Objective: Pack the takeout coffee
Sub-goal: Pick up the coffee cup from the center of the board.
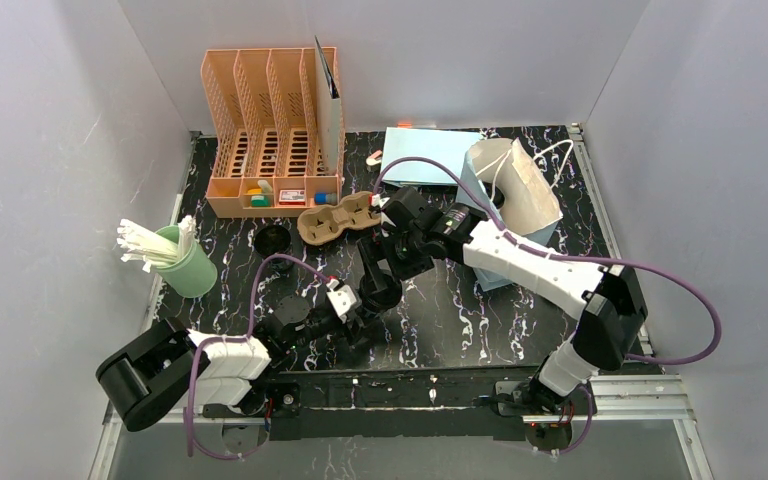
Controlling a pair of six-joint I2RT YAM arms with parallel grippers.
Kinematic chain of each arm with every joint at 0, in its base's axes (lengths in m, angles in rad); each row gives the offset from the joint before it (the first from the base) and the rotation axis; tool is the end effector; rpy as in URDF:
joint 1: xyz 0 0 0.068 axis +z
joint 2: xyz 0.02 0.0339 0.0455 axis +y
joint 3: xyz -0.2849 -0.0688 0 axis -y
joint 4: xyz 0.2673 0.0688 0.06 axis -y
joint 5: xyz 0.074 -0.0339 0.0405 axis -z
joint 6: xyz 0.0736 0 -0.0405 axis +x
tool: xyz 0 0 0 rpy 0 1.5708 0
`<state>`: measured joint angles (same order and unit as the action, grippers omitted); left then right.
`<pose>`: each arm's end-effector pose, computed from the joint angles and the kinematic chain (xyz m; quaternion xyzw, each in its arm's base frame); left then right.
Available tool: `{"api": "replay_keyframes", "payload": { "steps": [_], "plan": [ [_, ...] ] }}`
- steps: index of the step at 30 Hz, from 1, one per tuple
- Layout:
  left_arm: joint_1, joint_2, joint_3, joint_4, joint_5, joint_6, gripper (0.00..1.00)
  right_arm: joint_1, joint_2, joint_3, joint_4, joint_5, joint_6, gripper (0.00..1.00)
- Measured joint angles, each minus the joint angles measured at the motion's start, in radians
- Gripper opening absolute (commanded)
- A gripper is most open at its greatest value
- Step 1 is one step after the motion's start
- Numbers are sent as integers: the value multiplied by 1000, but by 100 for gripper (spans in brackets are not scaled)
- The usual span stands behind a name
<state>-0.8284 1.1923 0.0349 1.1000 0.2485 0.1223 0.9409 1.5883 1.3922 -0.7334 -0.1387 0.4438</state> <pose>0.1368 -0.1759 0.1492 0.4058 0.6026 -0.3201 0.6081 0.2196 0.3185 0.2874 -0.2541 0.9123 0.2513 0.2000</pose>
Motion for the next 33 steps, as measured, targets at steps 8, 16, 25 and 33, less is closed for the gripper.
{"api": "replay_keyframes", "payload": {
  "steps": [8,16,25,33],
  "plan": [
    [0,-8,0,2,9,-3,58,-5,-56,0,-4,21,-42,98],
    [0,-36,0,11,47,-3,57,-11,-79,-13,13,-68,-115,98],
    [0,-46,0,18,75,-7,57,-11,-74,-16,10,-111,-141,98],
    [0,-37,0,17,78,-15,56,-11,-59,-16,0,-126,-156,98]
  ]
}}
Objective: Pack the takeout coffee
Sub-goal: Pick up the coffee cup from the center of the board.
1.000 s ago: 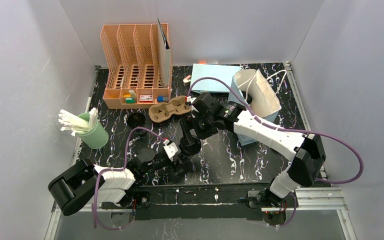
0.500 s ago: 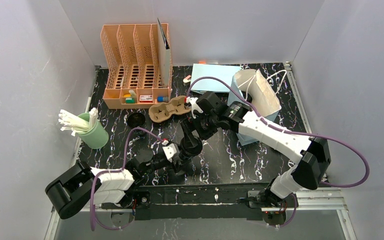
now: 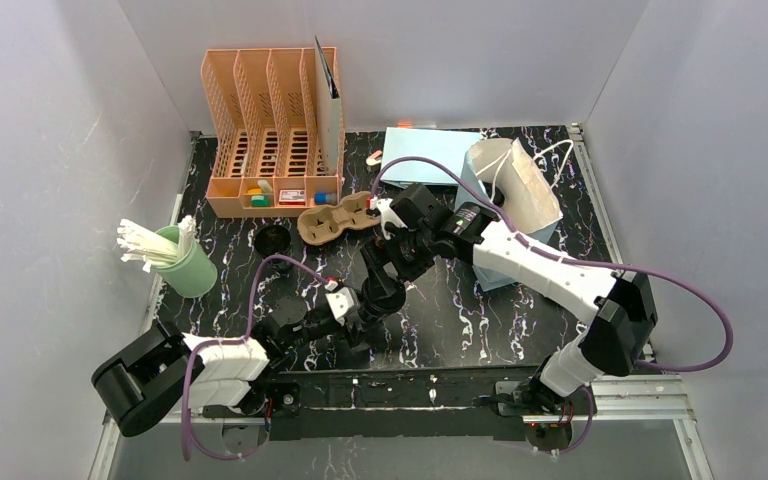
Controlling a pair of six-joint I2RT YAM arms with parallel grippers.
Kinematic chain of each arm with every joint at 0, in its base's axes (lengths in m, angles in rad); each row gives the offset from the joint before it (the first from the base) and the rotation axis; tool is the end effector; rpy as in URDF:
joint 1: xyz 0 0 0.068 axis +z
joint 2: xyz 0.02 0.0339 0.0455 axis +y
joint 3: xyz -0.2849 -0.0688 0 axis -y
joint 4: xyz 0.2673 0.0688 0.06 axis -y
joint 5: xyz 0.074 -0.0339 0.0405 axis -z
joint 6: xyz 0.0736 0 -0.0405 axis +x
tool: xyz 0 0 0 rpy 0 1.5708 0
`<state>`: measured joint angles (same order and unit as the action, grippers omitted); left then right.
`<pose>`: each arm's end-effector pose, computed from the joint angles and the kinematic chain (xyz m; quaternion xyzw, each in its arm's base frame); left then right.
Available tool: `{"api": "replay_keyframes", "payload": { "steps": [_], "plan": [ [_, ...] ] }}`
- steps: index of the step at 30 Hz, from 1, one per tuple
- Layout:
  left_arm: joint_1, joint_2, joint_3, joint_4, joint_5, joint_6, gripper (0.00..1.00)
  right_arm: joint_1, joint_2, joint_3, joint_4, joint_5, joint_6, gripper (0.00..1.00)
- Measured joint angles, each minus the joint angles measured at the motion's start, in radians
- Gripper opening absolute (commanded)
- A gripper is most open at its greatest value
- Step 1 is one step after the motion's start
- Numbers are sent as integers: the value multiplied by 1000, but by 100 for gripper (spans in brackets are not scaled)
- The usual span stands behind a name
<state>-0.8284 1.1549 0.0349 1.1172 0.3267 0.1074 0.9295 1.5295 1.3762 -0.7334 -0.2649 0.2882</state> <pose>0.1307 -0.1774 0.1593 0.4176 0.5718 -0.3535 0.6113 0.2078 0.3106 0.3042 -0.3364 0.8723 0.2922 0.2016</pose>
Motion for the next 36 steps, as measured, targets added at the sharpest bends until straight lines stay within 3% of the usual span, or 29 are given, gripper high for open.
{"api": "replay_keyframes", "payload": {
  "steps": [10,14,19,28,30,34,36],
  "plan": [
    [0,6,0,-11,0,-12,56,0,16,0,-15,2,-5,91],
    [0,8,0,-13,0,-19,56,2,20,0,-22,8,-5,98],
    [0,12,0,-22,0,-24,56,8,33,0,-27,16,-5,98],
    [0,16,0,-22,2,-37,57,13,33,0,-27,19,-8,88],
    [0,16,0,-22,2,-41,66,13,33,0,-27,20,-8,86],
    [0,16,2,-21,-1,-57,97,14,33,0,-29,34,-4,86],
    [0,8,10,-14,-5,-74,98,15,33,0,-37,61,-2,85]
  ]
}}
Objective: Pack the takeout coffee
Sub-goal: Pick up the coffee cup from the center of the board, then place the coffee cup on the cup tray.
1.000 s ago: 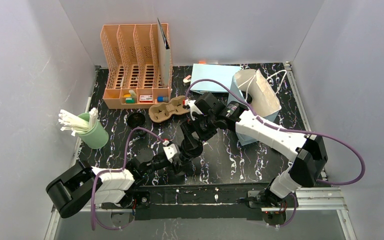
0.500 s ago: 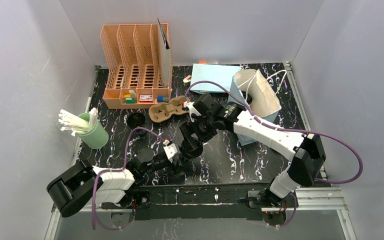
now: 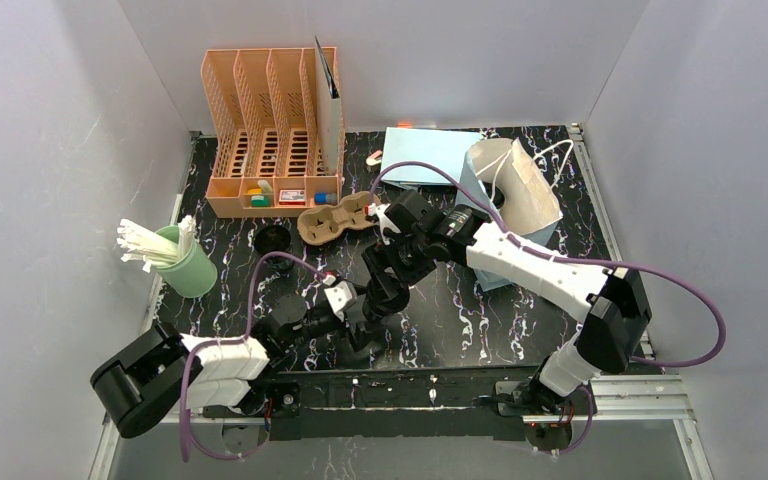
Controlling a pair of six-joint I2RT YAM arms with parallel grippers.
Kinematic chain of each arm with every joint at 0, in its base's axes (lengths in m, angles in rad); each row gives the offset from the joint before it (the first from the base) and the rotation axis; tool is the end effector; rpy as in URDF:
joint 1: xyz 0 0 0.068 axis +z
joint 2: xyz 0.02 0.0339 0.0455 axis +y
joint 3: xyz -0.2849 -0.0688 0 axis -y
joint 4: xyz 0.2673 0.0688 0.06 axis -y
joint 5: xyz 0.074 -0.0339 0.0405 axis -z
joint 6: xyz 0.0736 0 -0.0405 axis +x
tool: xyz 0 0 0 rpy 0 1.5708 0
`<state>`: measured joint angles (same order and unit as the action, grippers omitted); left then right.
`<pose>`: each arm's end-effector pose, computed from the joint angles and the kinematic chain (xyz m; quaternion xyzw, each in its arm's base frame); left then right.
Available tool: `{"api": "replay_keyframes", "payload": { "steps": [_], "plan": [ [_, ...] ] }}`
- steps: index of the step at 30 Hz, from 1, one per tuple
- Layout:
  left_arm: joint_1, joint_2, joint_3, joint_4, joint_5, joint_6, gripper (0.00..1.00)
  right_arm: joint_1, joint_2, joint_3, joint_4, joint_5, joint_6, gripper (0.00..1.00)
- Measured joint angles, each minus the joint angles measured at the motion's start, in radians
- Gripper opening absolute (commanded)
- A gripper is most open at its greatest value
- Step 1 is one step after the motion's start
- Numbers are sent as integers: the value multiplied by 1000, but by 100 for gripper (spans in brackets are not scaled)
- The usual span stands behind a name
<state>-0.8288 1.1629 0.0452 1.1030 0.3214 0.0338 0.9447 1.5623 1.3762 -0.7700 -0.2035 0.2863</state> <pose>0.1327 -0.1792 0.1588 0.3960 0.5918 -0.3733 0.5947 0.2081 0.3131 0.2886 -0.3356 0.8874 0.2528 0.1898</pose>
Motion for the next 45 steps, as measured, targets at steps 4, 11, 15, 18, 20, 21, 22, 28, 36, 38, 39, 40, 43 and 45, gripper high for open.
{"api": "replay_keyframes", "payload": {
  "steps": [4,11,15,18,20,21,22,28,36,38,39,40,43,45],
  "plan": [
    [0,-59,2,10,-20,-47,98,1,0,0,-38,88,9,84],
    [0,-212,-5,-8,-97,-201,98,1,-66,0,-75,221,28,82],
    [0,-311,18,-145,-170,-296,98,1,-167,27,-81,274,26,78],
    [0,-357,128,-380,-290,-397,98,1,-218,111,-92,330,20,77],
    [0,-358,232,-531,-370,-463,98,1,-238,195,-93,387,11,76],
    [0,-354,287,-602,-410,-493,98,2,-245,238,-92,421,6,76],
    [0,-349,335,-659,-442,-518,98,2,-252,277,-90,457,1,75],
    [0,-253,500,-798,-478,-588,91,3,-284,431,-89,708,-24,70],
    [-60,121,869,-924,-436,-685,88,3,-337,522,-87,1010,-76,68],
    [-107,178,948,-941,-455,-686,88,3,-346,523,-88,1070,-88,67],
    [-133,211,994,-948,-467,-684,88,3,-348,523,-88,1099,-94,67],
    [-154,242,1039,-949,-477,-682,89,3,-348,523,-88,1126,-103,66],
    [-209,333,1163,-943,-508,-665,90,3,-346,509,-47,1206,-140,66],
    [-233,383,1220,-923,-531,-653,89,3,-356,475,23,1257,-180,65]
  ]
}}
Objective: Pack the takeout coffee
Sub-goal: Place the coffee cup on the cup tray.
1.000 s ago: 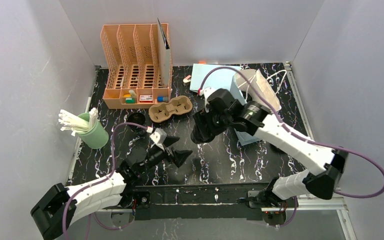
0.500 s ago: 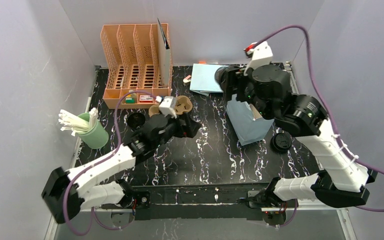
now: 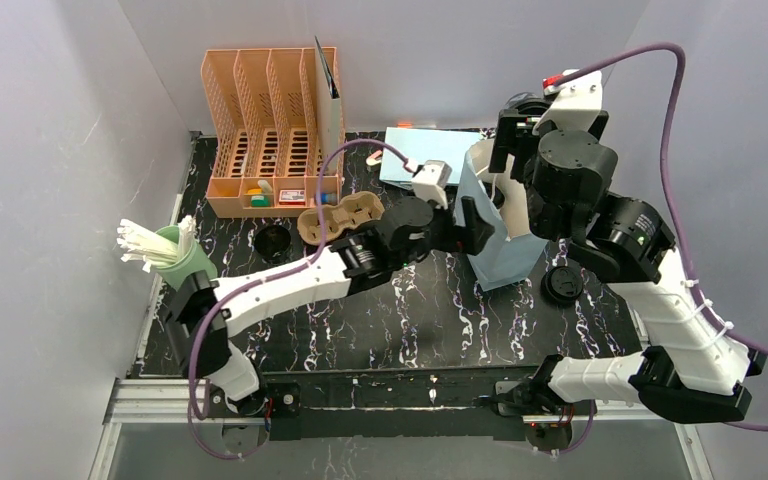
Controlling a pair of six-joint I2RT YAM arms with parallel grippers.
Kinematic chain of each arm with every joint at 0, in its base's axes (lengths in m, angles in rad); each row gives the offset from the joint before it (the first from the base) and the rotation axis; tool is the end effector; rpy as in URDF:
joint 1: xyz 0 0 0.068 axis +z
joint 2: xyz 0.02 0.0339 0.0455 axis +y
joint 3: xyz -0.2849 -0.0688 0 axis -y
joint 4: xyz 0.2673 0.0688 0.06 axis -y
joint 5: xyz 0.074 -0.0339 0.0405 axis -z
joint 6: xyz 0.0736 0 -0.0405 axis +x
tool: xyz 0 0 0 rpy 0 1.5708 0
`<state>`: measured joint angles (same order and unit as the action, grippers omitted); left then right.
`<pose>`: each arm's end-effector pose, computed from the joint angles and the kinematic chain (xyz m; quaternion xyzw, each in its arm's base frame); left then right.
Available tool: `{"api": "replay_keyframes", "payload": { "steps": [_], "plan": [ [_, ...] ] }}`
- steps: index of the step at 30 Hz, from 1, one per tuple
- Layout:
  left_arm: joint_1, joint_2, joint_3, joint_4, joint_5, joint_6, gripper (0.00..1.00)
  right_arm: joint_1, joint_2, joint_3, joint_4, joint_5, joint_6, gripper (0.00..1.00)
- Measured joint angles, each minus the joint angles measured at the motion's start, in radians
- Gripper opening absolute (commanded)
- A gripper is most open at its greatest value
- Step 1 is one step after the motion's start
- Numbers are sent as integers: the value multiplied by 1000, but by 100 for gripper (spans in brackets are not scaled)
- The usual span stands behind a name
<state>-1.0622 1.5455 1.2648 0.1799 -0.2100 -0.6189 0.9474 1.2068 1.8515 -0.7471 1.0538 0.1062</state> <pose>0.2235 -0.3694 0.3672 0.0936 0.7351 -0.4450 0.5028 0.1722 0.1299 0.5770 0.0455 0.7233 -0.0315 0.6883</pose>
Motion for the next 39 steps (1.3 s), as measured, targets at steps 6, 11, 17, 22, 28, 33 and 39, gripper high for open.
{"api": "replay_keyframes", "payload": {
  "steps": [6,11,17,22,28,33,39],
  "plan": [
    [-33,177,206,13,-102,20,85,0,-16,-48,163,74,-103,65],
    [-37,324,380,-54,-200,3,72,0,-19,-49,227,96,-143,65],
    [-43,433,508,-178,-330,-24,46,0,-42,-69,226,99,-154,64],
    [-49,399,489,-245,-437,-34,23,0,-48,-53,103,80,-82,64],
    [-50,233,342,-276,-497,-34,12,0,-49,3,-103,-5,64,64],
    [-51,91,249,-306,-509,-73,7,0,-48,23,-204,-131,144,64],
    [-51,-69,140,-341,-510,-140,7,0,-31,32,-251,-232,188,64]
  ]
}}
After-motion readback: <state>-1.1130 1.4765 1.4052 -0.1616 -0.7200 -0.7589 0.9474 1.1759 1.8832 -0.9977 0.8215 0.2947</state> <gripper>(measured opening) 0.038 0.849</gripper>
